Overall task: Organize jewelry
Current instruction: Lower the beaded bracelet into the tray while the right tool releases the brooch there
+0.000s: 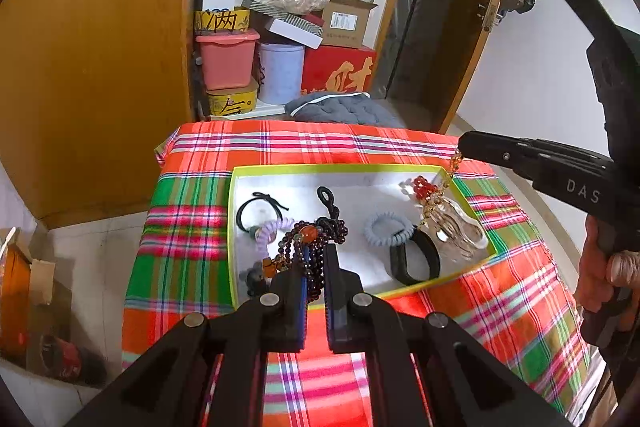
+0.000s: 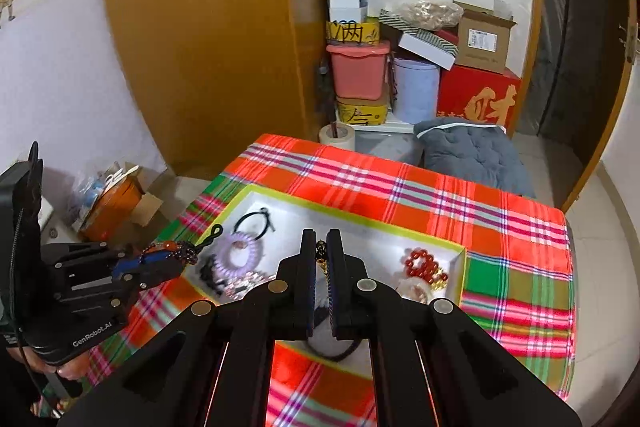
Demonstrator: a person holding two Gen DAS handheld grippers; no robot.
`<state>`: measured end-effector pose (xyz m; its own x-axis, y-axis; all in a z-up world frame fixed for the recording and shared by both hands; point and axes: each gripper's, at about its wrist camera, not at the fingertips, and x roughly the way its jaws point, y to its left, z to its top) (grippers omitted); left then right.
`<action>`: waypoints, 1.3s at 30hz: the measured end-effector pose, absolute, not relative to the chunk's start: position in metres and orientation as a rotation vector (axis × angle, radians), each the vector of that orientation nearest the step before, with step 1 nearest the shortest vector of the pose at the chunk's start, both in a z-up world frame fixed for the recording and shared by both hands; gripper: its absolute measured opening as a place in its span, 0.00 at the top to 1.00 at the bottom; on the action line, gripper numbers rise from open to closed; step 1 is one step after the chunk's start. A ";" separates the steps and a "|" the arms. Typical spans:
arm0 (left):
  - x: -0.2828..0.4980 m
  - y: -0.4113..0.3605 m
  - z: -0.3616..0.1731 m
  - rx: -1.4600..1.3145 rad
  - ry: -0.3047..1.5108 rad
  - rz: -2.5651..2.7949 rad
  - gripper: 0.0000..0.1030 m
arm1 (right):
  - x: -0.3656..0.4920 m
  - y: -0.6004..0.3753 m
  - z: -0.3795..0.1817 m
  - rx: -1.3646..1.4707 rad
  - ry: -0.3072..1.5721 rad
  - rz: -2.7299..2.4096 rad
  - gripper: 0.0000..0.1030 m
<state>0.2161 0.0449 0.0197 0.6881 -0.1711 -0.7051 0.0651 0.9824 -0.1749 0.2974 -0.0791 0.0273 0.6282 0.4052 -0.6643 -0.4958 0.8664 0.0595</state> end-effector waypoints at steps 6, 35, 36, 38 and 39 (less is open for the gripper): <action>0.242 0.044 0.009 -0.147 0.818 -0.140 0.94 | 0.323 -0.082 0.018 -0.133 0.744 0.495 0.96; 0.293 0.031 -0.044 -0.172 0.914 -0.181 0.94 | 0.360 -0.090 -0.045 -0.103 0.919 0.475 0.80; 0.294 0.030 -0.046 -0.171 0.918 -0.180 0.94 | 0.360 -0.091 -0.044 -0.104 0.917 0.474 0.79; 0.295 0.029 -0.048 -0.169 0.925 -0.178 0.94 | 0.358 -0.092 -0.043 -0.103 0.909 0.475 0.79; 0.295 0.029 -0.049 -0.168 0.924 -0.179 0.94 | 0.357 -0.092 -0.042 -0.103 0.907 0.476 0.79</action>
